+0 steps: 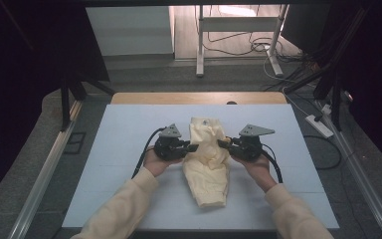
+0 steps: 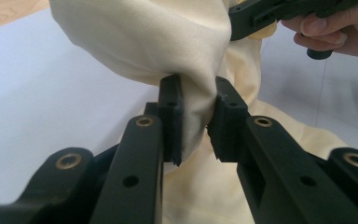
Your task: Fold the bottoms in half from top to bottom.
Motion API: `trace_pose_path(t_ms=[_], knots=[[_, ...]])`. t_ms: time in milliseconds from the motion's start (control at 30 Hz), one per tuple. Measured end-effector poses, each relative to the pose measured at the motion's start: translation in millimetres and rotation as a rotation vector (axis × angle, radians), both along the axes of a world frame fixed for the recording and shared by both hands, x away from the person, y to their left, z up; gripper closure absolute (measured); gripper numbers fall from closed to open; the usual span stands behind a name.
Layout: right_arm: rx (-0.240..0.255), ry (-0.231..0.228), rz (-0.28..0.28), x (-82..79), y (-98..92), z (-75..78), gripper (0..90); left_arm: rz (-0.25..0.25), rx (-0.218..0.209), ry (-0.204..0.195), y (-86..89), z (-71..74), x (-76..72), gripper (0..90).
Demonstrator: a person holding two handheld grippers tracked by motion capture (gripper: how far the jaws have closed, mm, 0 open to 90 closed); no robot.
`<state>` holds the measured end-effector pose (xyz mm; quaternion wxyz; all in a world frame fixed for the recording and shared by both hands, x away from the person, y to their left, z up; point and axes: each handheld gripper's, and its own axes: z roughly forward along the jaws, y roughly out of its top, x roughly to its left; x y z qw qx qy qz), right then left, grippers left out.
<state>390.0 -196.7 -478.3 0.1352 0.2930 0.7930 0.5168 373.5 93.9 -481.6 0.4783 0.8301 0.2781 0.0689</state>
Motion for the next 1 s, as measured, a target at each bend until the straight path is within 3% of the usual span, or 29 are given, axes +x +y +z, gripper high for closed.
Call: trace_pose_path(t_ms=[400,1000], knots=[[-0.001,0.011,0.007,-4.5,-0.6,-3.2,74.1,0.001,0.003,0.005,0.6,-1.8,-2.8,74.9],[-0.003,0.03,0.037,-23.3,-6.4,-10.3,73.1,-0.041,0.022,0.024,-2.4,-9.5,-21.9,71.8]])
